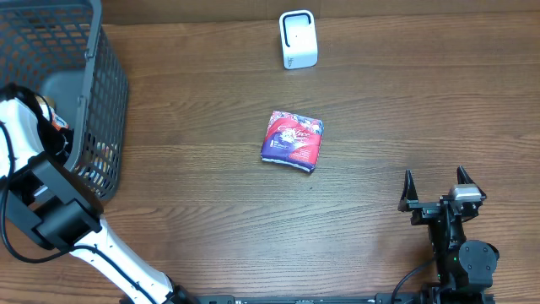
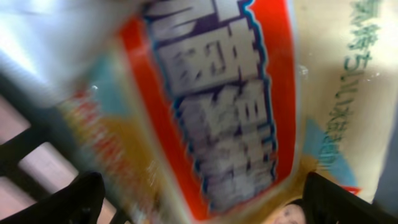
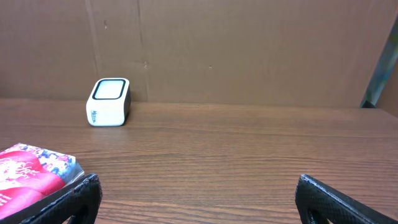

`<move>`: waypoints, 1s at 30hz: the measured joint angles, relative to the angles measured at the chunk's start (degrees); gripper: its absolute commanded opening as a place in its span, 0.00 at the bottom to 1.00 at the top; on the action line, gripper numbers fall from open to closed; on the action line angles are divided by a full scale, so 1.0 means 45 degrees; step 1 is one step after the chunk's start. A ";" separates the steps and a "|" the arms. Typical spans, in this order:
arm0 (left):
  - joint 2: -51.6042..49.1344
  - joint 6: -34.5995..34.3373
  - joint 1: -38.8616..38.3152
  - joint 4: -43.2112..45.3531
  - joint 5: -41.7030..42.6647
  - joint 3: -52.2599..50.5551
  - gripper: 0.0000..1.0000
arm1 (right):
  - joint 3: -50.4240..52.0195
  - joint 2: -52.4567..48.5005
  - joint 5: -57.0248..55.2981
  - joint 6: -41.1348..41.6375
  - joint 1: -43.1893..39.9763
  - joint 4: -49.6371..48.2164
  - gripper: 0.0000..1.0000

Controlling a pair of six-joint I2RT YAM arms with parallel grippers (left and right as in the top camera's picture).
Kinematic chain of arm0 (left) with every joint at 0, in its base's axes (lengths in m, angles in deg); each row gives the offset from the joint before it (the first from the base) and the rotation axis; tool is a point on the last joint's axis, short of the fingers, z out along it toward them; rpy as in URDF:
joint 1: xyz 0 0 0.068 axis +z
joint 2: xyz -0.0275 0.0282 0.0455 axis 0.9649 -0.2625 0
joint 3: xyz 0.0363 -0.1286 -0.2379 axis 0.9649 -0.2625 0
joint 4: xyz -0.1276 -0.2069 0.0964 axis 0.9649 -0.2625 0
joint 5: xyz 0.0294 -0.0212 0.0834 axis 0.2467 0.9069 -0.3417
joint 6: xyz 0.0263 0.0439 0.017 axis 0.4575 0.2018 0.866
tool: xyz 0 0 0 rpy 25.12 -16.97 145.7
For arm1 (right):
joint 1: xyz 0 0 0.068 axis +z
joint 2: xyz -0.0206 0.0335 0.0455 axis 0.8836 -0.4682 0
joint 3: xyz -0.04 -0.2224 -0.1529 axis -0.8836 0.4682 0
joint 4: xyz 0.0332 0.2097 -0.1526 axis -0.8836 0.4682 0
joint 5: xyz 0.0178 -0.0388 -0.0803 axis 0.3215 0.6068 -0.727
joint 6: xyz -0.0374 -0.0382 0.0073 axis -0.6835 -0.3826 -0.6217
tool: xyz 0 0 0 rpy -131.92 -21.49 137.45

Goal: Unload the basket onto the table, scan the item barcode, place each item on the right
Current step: 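Reach into the basket and grasp the yellow snack bag with left gripper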

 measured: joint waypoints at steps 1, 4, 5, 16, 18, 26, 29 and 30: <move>0.0000 0.0029 0.0000 0.0330 0.0092 -0.0243 0.90 | 0.0000 0.0000 0.0000 0.0000 0.0000 0.0005 1.00; 0.0005 0.0223 0.0000 0.1010 0.0423 -0.0738 0.52 | 0.0000 0.0000 0.0000 0.0000 0.0000 0.0000 1.00; 0.0039 0.0291 0.0000 0.1088 0.0505 -0.0792 0.29 | 0.0000 0.0000 0.0000 0.0000 0.0000 0.0000 1.00; 0.0214 0.0393 0.0015 -0.0432 0.0680 -0.0534 0.04 | 0.0000 0.0000 0.0000 0.0005 0.0000 0.0005 1.00; 0.0146 0.0393 0.0015 -0.0981 0.0850 -0.0117 0.04 | 0.0000 0.0000 0.0000 0.0000 0.0000 0.0000 1.00; 0.0078 0.0680 0.0015 -0.3079 0.1681 0.3347 0.04 | 0.0000 0.0000 0.0005 0.0000 0.0000 0.0005 1.00; 0.0432 0.0782 0.0015 -0.3361 0.1880 0.4367 0.04 | 0.0000 0.0000 0.0000 0.0010 0.0000 0.0005 1.00; 0.0607 0.0831 0.0015 -0.3424 0.1957 0.4551 0.04 | 0.0000 0.0000 0.0000 0.0000 0.0000 0.0000 1.00</move>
